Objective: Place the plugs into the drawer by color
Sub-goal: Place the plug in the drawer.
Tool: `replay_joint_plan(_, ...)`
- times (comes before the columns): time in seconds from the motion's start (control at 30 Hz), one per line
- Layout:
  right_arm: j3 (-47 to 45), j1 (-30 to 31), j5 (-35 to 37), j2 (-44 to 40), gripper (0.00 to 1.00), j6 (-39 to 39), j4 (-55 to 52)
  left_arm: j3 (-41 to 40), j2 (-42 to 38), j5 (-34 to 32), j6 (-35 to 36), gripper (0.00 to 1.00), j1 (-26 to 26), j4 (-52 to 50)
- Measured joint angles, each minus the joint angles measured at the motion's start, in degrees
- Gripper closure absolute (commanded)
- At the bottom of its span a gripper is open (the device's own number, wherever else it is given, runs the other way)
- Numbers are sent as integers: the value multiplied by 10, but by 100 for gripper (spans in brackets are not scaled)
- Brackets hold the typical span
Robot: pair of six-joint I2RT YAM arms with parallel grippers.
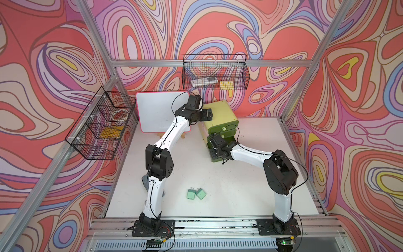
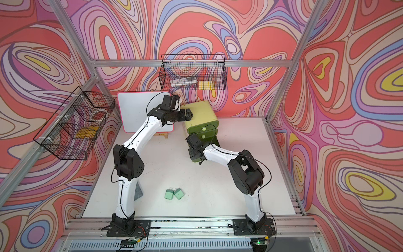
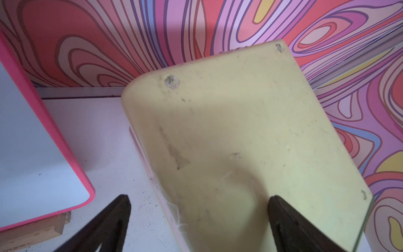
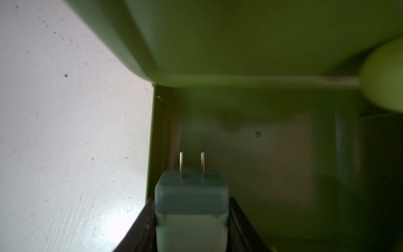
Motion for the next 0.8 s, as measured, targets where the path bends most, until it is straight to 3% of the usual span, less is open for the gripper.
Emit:
replay_joint_plan(0.37,26,-6,-2,14,42,-14,-7,0,0,0,0,3,0,0)
replay_joint_plan(0.57,31,-7,-7,7,38,-26,-27,1,0,-1,3,2,0,0)
replay_joint_plan(0.67,15,-4,-24,-24,39,-31,-31,3,0,-3,7,2,0,-2)
replay_joint_plan(0.8,-54,37,-29,-129,41,-30,-28,4,0,-6,11,3,0,-6)
